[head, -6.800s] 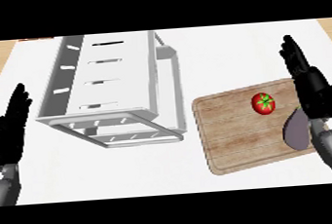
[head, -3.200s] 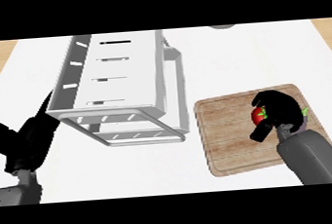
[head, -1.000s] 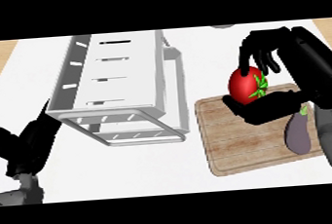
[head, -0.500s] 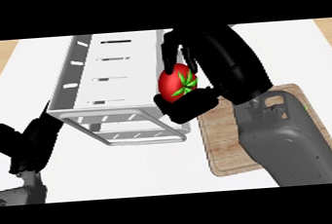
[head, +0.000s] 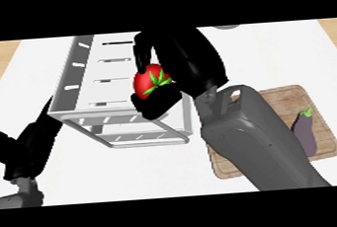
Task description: Pick the tomato from the cutting board and place it in the tiered basket
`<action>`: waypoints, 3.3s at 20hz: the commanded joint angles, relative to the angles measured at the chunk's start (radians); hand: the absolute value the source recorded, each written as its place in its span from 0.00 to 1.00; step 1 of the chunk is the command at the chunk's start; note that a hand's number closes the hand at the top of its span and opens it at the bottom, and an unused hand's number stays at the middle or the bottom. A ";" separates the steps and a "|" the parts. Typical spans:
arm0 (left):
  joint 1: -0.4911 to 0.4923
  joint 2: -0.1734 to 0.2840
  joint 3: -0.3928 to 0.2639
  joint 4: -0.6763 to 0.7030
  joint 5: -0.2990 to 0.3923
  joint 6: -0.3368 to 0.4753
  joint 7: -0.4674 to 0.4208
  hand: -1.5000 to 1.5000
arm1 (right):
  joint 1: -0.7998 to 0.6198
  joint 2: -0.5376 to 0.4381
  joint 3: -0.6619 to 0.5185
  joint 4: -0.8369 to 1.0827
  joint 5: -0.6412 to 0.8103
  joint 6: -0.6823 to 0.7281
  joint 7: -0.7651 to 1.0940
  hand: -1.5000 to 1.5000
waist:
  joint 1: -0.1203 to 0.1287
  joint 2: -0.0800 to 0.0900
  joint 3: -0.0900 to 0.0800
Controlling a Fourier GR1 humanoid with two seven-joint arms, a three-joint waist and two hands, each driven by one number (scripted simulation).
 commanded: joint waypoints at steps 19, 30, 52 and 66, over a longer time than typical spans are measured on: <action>-0.058 -0.023 -0.002 0.030 -0.032 0.006 0.019 0.50 | -0.156 0.023 0.173 0.519 -0.091 -0.569 -0.194 0.00 | 0.018 0.011 -0.004; -0.065 -0.023 0.019 0.109 -0.030 -0.020 -0.048 0.50 | -0.239 0.023 0.207 0.606 -0.320 -0.687 -0.234 0.00 | 0.020 0.013 -0.005; -0.020 0.007 0.065 0.089 -0.018 -0.039 -0.060 0.50 | -0.096 -0.245 -0.333 0.394 -0.687 -0.640 -0.392 0.00 | -0.016 0.006 -0.004; -0.029 -0.017 0.047 0.028 -0.016 -0.030 0.010 0.50 | 0.063 -0.549 -0.571 0.404 -0.847 -0.282 -0.467 0.00 | -0.003 0.007 -0.004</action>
